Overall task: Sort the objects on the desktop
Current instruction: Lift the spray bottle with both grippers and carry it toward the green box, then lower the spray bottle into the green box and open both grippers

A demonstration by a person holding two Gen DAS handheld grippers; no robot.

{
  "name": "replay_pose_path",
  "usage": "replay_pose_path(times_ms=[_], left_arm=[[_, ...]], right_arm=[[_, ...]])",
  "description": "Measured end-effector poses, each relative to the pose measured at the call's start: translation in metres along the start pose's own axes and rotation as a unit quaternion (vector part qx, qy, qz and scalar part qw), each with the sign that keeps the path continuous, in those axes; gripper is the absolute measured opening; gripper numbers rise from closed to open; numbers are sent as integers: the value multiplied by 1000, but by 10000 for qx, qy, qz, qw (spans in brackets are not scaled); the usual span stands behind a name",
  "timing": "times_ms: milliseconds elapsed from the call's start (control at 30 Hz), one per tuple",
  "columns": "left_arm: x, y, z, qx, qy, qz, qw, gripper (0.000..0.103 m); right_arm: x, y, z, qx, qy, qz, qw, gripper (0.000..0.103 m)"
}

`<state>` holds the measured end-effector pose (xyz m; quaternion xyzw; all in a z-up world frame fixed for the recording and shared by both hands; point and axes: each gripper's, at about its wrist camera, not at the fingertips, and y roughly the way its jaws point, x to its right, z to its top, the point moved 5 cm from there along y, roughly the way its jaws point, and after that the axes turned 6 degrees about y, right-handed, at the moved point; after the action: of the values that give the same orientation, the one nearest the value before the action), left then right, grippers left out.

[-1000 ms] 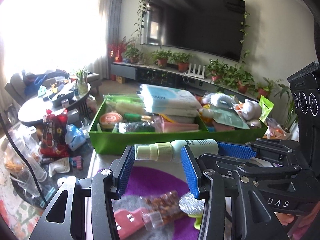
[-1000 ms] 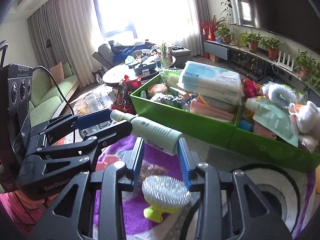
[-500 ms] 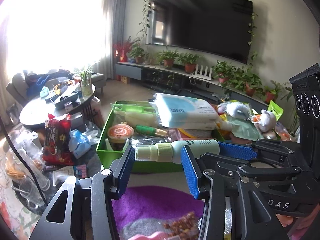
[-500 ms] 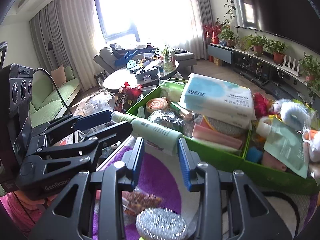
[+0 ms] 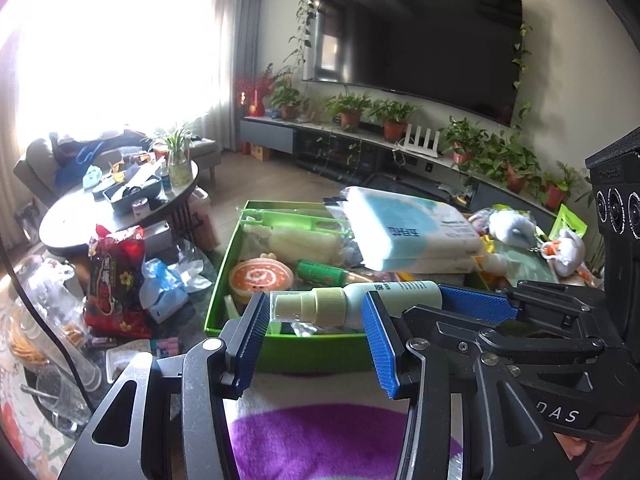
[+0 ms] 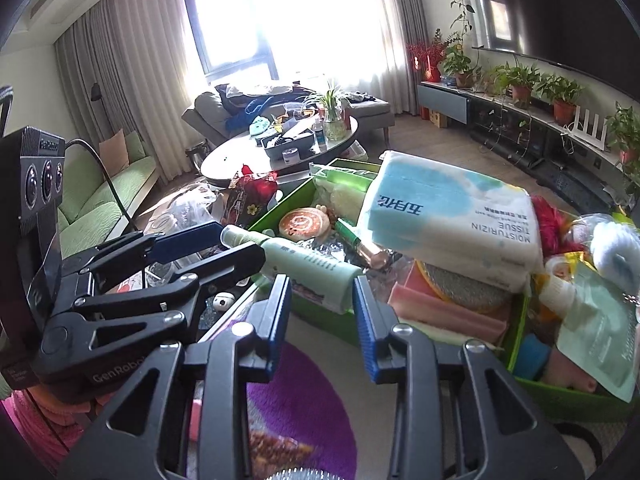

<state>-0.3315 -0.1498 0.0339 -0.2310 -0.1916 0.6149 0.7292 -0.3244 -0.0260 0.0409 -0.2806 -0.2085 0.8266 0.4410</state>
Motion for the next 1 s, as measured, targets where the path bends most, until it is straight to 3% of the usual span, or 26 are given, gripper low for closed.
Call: replay_pose_path(times_ms=[300, 367, 467, 633, 1000], left_arm=[[-9, 31, 3, -99, 124, 85, 9998, 47], [-7, 38, 3, -124, 147, -6, 9998, 41], [-6, 50, 3, -190, 198, 28, 9996, 40], [-6, 62, -6, -392, -32, -326, 9987, 40], [-1, 75, -1, -457, 97, -184, 9987, 40]], right_arm=[[14, 29, 3, -88, 281, -66, 9995, 29], [15, 35, 5, -116, 334, -82, 9993, 23], [16, 44, 4, -194, 316, -244, 9990, 15], [20, 48, 0, -337, 311, -339, 9984, 15], [25, 40, -5, -398, 418, -333, 9978, 19]])
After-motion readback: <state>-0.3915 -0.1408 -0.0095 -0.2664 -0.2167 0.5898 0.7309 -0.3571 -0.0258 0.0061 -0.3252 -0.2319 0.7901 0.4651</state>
